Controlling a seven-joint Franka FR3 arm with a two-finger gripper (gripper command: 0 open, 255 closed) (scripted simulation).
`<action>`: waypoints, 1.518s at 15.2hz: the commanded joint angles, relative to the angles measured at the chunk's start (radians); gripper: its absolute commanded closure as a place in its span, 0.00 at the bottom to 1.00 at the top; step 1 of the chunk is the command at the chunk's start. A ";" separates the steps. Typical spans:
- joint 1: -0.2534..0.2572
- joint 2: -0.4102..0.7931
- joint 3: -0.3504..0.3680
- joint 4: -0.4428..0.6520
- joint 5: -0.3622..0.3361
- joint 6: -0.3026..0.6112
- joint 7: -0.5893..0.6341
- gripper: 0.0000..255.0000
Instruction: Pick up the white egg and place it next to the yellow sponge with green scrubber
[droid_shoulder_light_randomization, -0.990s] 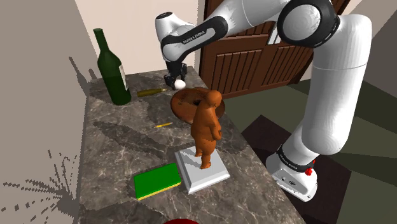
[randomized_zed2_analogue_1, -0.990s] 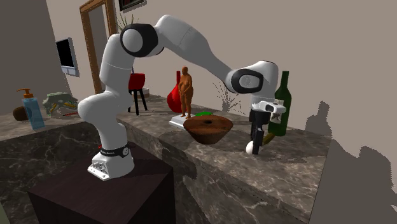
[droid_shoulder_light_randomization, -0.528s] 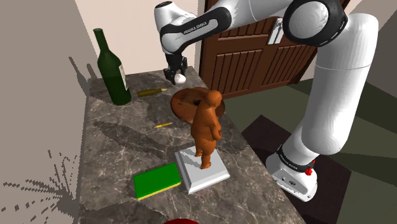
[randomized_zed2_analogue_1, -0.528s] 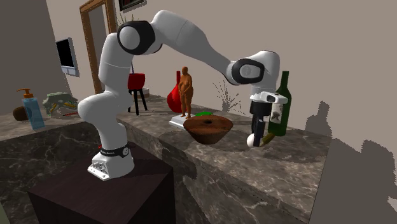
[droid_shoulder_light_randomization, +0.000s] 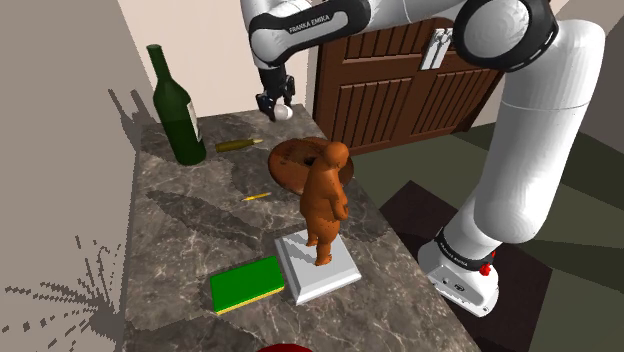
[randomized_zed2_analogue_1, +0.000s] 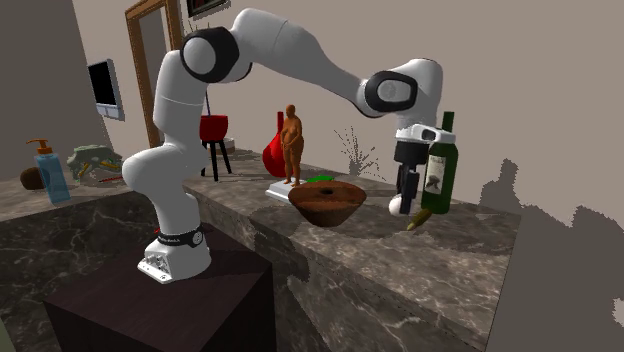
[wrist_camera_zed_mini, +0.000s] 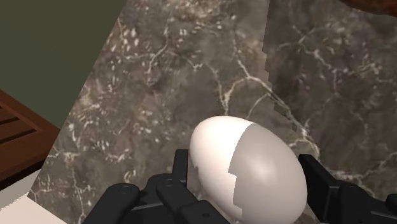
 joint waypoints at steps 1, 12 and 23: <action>0.001 -0.006 0.001 0.016 0.002 -0.022 -0.002 1.00; 0.052 -0.116 0.040 -0.064 0.022 -0.064 0.079 1.00; 0.174 -0.248 0.141 -0.235 0.063 -0.050 0.295 1.00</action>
